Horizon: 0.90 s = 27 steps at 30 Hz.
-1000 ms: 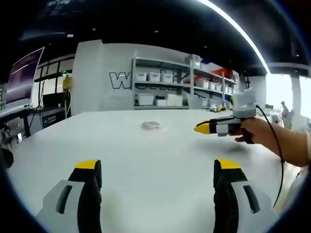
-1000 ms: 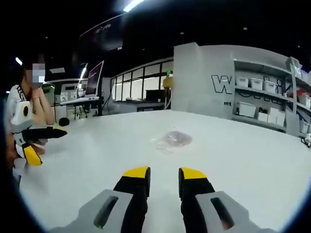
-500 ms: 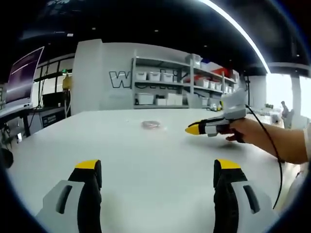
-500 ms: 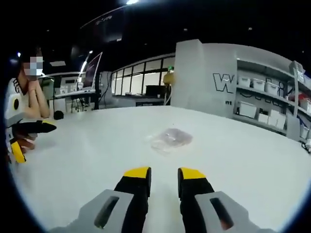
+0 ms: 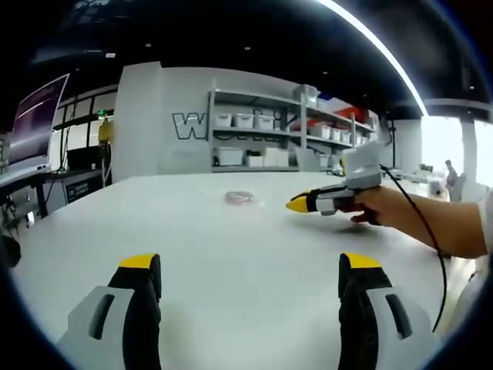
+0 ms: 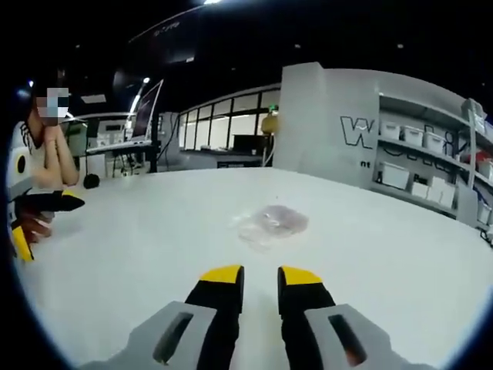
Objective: Open the resealable bag by pulling the two sides of the seal apart until the entire bag opening is separated and visibly accessible.
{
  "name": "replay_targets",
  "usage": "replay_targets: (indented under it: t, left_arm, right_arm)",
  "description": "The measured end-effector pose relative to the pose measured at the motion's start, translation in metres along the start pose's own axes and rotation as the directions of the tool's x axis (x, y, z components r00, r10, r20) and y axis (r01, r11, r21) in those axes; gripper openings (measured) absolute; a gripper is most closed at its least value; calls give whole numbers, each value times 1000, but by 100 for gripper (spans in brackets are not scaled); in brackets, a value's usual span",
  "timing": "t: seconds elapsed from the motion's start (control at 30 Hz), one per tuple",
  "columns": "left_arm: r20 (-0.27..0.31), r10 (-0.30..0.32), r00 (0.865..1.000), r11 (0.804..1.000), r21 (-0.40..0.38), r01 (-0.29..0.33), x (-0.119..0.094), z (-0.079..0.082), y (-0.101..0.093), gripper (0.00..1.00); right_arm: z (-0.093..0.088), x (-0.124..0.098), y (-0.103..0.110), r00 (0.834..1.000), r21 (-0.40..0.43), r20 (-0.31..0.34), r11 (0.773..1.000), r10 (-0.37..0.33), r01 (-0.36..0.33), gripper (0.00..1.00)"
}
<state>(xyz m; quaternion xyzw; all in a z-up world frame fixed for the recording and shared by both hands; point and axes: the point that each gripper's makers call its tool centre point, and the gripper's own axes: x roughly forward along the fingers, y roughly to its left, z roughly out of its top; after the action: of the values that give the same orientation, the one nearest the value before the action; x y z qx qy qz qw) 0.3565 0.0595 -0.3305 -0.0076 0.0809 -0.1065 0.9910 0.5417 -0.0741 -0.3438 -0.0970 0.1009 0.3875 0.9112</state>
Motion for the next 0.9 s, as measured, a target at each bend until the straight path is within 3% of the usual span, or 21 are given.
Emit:
replay_targets:
  t: [0.9]
  left_arm:
    - [-4,8,1000,1000,-3,-8,0,0,2,95]
  right_arm:
    - [2,28,8,1000,-19,-26,1000,6,-7,14]
